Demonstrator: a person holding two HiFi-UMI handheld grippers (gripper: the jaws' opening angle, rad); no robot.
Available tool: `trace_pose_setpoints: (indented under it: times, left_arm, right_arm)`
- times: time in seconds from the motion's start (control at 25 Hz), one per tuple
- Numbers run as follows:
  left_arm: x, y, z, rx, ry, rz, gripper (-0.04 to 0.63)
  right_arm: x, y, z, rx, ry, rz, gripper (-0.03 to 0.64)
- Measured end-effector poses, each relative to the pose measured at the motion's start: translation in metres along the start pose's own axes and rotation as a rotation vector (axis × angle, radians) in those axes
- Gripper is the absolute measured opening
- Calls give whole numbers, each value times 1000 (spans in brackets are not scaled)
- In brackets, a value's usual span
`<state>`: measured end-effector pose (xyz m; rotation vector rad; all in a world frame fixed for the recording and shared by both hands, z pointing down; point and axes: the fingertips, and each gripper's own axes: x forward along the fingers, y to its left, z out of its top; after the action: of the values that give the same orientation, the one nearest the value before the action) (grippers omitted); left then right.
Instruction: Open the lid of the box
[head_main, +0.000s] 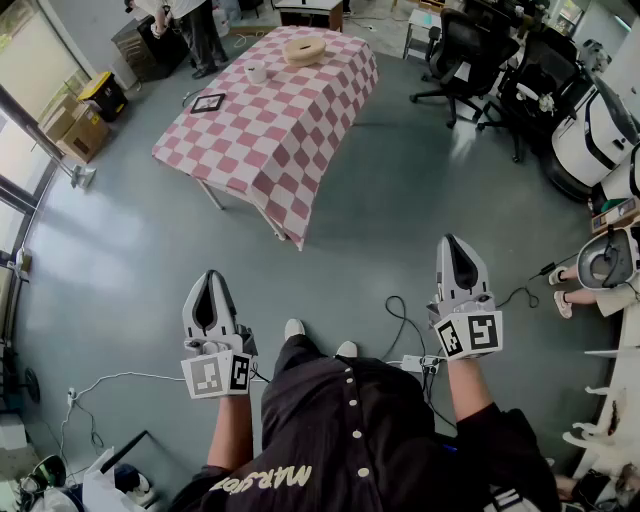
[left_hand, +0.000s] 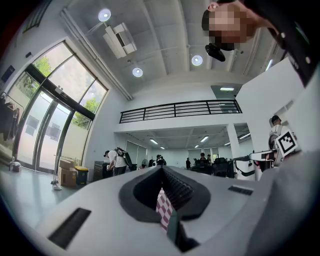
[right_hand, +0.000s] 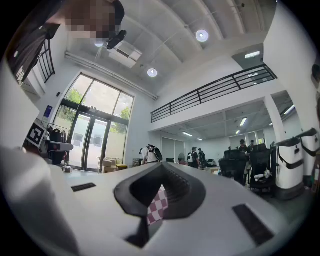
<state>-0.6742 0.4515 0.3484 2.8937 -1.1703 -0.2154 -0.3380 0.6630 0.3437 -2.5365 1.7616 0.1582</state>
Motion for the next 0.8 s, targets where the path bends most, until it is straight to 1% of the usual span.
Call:
trace_pose_setpoints:
  times: [0.28, 0.36, 0.44, 0.52, 0.68, 0.76, 0.8]
  left_arm:
    - [4, 0, -4, -2, 6, 3, 9]
    - [5, 0, -4, -3, 5, 4, 9]
    - [7, -2, -4, -9, 6, 4, 9]
    - [7, -3, -3, -12, 4, 0, 9]
    - [7, -12, 0, -10, -11, -37, 9]
    - [7, -11, -1, -14, -3, -26, 9]
    - [7, -8, -1, -23, 0, -15, 9]
  right_arm:
    - [5, 4, -4, -3, 5, 16, 0]
    - [4, 5, -4, 27, -7, 22, 2]
    - [2, 7, -3, 73, -30, 49, 2]
    - [1, 8, -3, 94, -44, 64, 3]
    - [2, 6, -3, 73, -44, 50, 3]
    - [2, 7, -2, 68, -45, 59, 5]
    - [2, 9, -2, 69, -45, 66, 25]
